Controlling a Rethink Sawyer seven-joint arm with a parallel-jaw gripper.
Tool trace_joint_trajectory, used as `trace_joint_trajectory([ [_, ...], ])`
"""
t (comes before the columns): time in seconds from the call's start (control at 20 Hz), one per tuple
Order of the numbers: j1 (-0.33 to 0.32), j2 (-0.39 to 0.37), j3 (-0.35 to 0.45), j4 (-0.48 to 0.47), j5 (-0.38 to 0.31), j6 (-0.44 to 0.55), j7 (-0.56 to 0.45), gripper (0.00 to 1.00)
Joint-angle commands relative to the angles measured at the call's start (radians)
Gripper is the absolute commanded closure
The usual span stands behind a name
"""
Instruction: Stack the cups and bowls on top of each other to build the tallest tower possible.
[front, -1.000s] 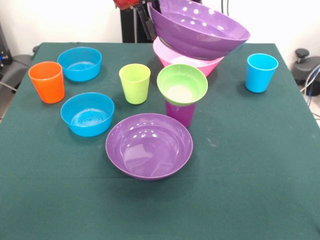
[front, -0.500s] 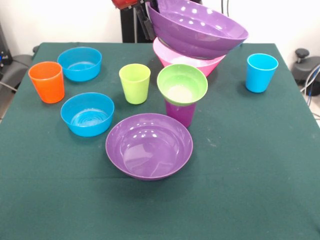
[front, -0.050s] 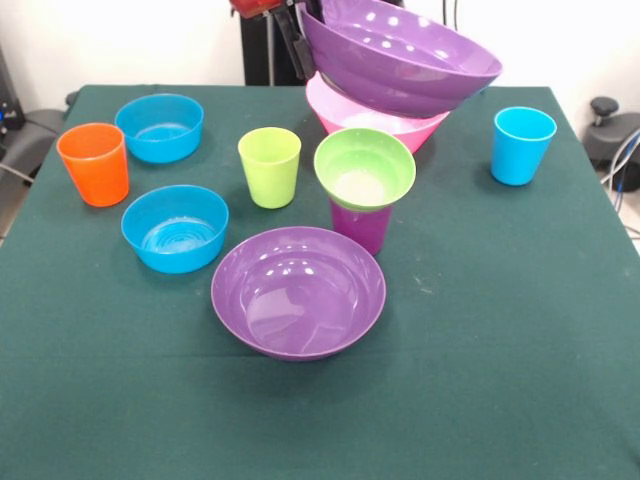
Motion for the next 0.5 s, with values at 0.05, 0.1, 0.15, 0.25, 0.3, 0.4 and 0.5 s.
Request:
trace_joint_trajectory([
  [0.05, -0.001, 0.054, 0.028, 0.058, -0.057, -0.004, -0.198, 1.00],
  [0.1, -0.002, 0.055, 0.029, 0.058, -0.058, -0.004, -0.198, 1.00],
  [0.15, -0.003, 0.055, 0.031, 0.059, -0.058, -0.002, -0.199, 1.00],
  [0.25, -0.007, 0.055, 0.034, 0.061, -0.058, -0.002, -0.200, 1.00],
  [0.3, -0.008, 0.055, 0.036, 0.063, -0.060, -0.002, -0.200, 1.00],
  [0.4, -0.010, 0.055, 0.038, 0.066, -0.063, -0.001, -0.200, 1.00],
  [0.5, -0.012, 0.052, 0.042, 0.069, -0.063, 0.004, -0.201, 1.00],
])
